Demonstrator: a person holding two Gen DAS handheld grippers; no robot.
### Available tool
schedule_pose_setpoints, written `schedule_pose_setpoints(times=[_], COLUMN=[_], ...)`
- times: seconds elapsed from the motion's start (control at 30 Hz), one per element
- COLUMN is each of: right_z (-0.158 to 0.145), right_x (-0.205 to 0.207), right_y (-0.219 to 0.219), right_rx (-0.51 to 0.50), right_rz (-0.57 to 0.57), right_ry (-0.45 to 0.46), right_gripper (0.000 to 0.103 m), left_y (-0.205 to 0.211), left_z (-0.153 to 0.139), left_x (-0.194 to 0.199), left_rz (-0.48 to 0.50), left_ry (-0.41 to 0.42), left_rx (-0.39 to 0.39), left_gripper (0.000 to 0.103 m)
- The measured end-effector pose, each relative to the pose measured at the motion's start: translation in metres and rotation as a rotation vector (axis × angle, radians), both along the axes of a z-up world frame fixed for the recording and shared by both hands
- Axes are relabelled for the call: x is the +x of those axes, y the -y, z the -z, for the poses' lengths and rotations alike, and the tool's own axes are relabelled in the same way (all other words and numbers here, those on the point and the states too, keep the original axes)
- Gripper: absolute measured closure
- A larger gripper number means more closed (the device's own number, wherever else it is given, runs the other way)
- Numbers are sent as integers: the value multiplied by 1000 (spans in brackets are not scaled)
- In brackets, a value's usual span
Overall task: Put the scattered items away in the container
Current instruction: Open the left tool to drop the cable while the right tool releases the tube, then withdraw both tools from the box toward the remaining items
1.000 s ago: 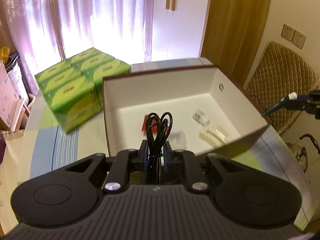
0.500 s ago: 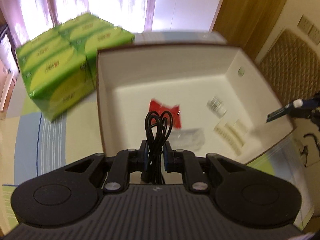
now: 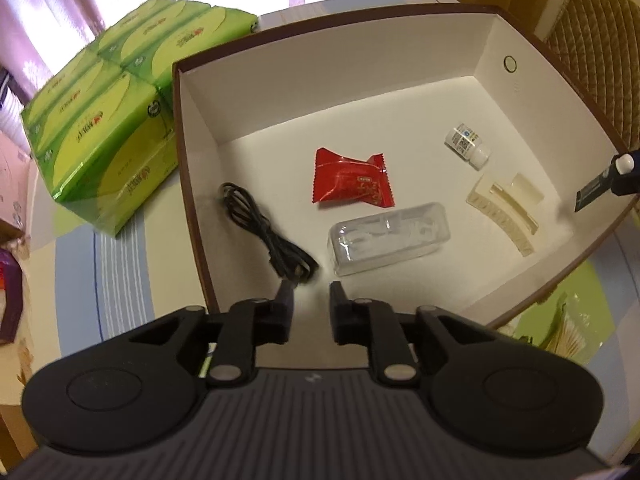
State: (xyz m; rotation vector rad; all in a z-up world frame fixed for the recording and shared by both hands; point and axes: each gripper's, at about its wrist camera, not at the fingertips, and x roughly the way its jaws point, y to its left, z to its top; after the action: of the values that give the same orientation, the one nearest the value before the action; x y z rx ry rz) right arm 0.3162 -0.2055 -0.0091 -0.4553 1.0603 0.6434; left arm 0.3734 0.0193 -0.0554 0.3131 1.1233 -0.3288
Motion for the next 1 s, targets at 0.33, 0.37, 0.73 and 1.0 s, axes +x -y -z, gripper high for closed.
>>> schedule_pose_setpoints(times=[0.33, 0.37, 0.73, 1.0], right_z=[10, 10, -6, -13], right_x=[15, 14, -6, -16], right_y=[-7, -7, -4, -7], right_rx=[37, 46, 228, 216], right_rz=[83, 81, 107, 174], right_ry=[-33, -37, 39, 76], right_gripper=[84, 84, 0, 0], left_y=[-1, -2, -1, 4], left_z=[-18, -19, -39, -53], left_x=[-8, -9, -35, -49], left_rz=[-31, -33, -49, -64], left_ry=[62, 65, 121, 153], left_rx=[-28, -33, -67, -84], left_gripper=[60, 59, 24, 14])
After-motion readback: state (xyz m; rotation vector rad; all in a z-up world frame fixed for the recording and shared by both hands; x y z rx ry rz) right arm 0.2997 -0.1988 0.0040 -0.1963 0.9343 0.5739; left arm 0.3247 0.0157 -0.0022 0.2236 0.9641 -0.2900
